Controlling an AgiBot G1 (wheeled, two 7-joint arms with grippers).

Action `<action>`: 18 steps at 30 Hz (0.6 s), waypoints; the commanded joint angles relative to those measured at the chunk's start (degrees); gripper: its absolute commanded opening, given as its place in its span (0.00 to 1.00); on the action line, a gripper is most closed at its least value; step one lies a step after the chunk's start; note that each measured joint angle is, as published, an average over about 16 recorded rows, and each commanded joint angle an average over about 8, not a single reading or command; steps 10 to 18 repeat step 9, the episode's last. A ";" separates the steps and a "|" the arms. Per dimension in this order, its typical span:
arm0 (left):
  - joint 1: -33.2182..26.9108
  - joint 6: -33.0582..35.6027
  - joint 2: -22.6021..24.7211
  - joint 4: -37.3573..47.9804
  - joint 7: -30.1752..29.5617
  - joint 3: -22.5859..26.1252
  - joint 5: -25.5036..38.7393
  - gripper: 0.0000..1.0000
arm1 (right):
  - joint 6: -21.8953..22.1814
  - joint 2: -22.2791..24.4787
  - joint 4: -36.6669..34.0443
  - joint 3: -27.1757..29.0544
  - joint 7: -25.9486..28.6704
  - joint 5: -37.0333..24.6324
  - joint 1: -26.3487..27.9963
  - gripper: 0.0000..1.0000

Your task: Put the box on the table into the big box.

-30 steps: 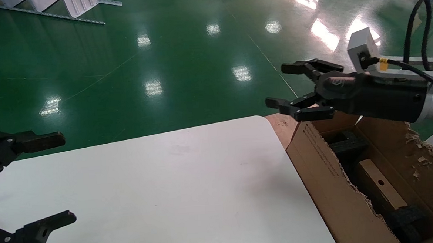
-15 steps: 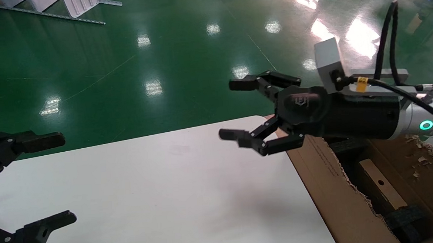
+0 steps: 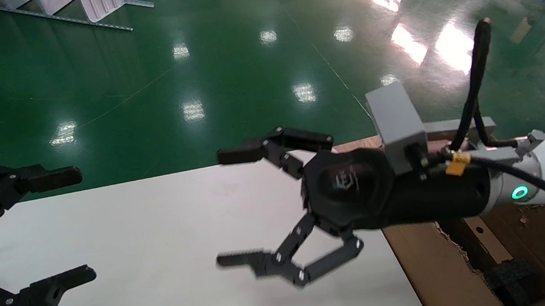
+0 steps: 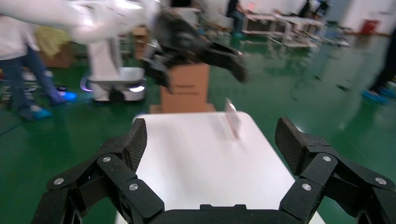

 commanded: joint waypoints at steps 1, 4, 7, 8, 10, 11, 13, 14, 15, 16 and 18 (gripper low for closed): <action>0.00 0.00 0.00 0.00 0.00 0.00 0.00 1.00 | -0.37 -0.52 1.48 0.11 0.32 0.60 -0.38 1.00; 0.01 -0.01 0.00 0.01 0.00 0.00 -0.01 1.00 | -0.54 -0.71 1.98 0.17 0.40 0.88 -0.56 1.00; 0.01 -0.01 0.00 0.01 0.00 0.00 -0.01 1.00 | -0.50 -0.66 1.77 0.19 0.35 0.85 -0.55 1.00; 0.01 -0.01 0.00 0.01 0.00 0.00 -0.01 1.00 | -0.49 -0.63 1.71 0.19 0.34 0.83 -0.55 1.00; 0.01 -0.01 0.00 0.01 0.00 0.00 -0.01 1.00 | -0.48 -0.61 1.64 0.19 0.33 0.81 -0.54 1.00; 0.01 -0.01 0.00 0.01 0.00 0.00 -0.01 1.00 | -0.48 -0.61 1.64 0.19 0.33 0.81 -0.54 1.00; 0.01 -0.01 0.00 0.01 0.00 0.00 -0.01 1.00 | -0.48 -0.61 1.64 0.19 0.33 0.81 -0.54 1.00; 0.01 -0.01 0.00 0.01 0.00 0.00 -0.01 1.00 | -0.48 -0.61 1.64 0.19 0.33 0.81 -0.54 1.00; 0.01 -0.01 0.00 0.01 0.00 0.00 -0.01 1.00 | -0.48 -0.61 1.64 0.19 0.33 0.81 -0.54 1.00; 0.01 -0.01 0.00 0.01 0.00 0.00 -0.01 1.00 | -0.48 -0.61 1.64 0.19 0.33 0.81 -0.54 1.00; 0.01 -0.01 0.00 0.01 0.00 0.00 -0.01 1.00 | -0.48 -0.61 1.64 0.19 0.33 0.81 -0.54 1.00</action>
